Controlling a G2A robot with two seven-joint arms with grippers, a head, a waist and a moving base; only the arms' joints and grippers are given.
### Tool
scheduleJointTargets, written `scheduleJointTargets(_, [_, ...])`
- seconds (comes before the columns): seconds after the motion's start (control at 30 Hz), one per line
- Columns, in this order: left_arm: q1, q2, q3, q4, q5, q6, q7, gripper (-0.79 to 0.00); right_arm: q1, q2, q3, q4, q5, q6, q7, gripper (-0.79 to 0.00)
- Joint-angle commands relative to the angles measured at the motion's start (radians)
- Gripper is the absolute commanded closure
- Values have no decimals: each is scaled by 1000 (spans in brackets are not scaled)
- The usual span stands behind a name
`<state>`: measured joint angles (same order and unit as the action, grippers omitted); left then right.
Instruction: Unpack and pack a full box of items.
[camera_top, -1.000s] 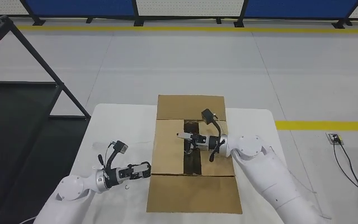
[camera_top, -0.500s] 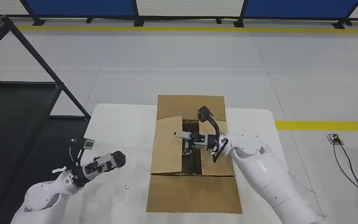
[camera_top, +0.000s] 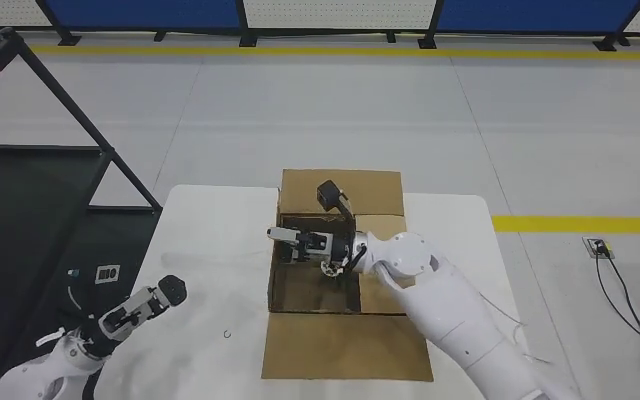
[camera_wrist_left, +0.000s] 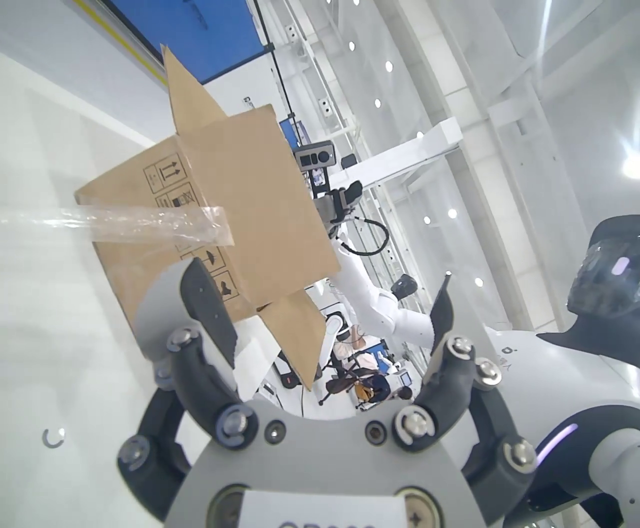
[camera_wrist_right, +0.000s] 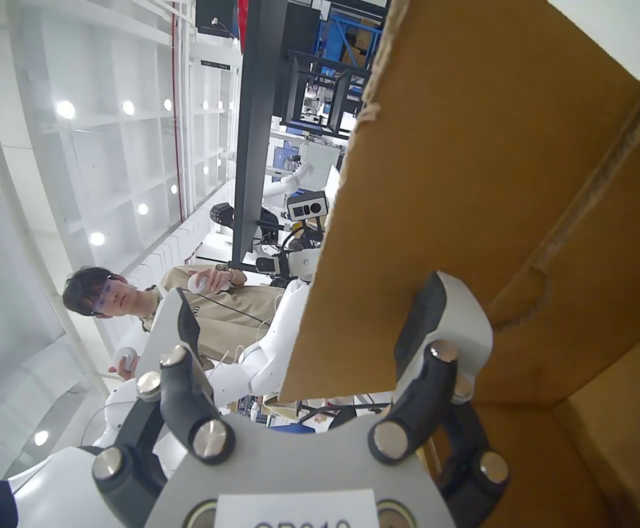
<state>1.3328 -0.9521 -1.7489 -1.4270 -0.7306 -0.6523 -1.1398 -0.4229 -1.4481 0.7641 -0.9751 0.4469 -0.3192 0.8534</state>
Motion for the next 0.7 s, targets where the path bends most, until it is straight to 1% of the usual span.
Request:
scheduleJointTargets(0.0, [36, 0, -24, -20, -22, -10, 12, -785, 12, -16, -24, 16, -7, -14, -21, -785])
scheduleJointTargets(0.17, [105, -1, -82, -71, -104, -31, 7, -785, 40, -59, -77, 72, -8, -54, -62, -785])
scheduleJointTargets(0.37, [151, -2, -132, -137, -198, -18, -10, -785, 60, -107, -122, 164, -22, -110, -115, -785])
scheduleJointTargets(0.5, [148, -3, -138, -154, -259, 31, -59, -785, 69, -133, -143, 224, -50, -135, -148, -785])
scheduleJointTargets(0.67, [105, -6, -104, -140, -271, 82, -110, -785, 74, -159, -154, 286, -63, -169, -161, -785])
